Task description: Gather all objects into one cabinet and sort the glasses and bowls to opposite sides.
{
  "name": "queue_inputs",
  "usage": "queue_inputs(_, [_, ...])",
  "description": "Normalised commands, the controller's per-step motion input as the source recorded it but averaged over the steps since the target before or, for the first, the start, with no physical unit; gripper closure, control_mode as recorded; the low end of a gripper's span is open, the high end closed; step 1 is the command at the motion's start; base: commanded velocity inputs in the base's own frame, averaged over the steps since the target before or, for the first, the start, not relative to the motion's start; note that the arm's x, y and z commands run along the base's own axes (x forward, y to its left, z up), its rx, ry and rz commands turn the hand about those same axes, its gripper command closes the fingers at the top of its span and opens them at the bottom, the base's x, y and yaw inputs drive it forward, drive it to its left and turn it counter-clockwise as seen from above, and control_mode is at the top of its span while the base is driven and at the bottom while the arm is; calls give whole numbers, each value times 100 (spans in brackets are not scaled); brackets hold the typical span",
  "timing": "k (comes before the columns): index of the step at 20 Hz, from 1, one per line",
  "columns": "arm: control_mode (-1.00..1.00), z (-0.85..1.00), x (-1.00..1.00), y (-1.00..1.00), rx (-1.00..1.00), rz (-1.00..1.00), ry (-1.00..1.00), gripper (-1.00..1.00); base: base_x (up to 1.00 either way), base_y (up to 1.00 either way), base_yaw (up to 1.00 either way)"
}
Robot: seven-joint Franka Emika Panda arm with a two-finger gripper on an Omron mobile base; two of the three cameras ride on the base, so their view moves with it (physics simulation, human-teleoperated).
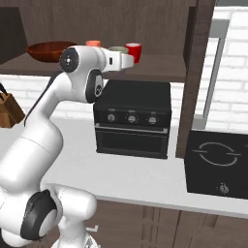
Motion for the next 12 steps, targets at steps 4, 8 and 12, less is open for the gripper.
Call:
queue_inputs(4, [-100, 0, 55, 0, 0, 0, 6, 100, 0, 0, 0])
queue_inputs(8, [-100, 0, 45, 0, 0, 0, 2, 100, 0, 0, 0])
queue_inputs(12, [-100, -9, 43, 0, 0, 0, 0, 100, 0, 0, 0])
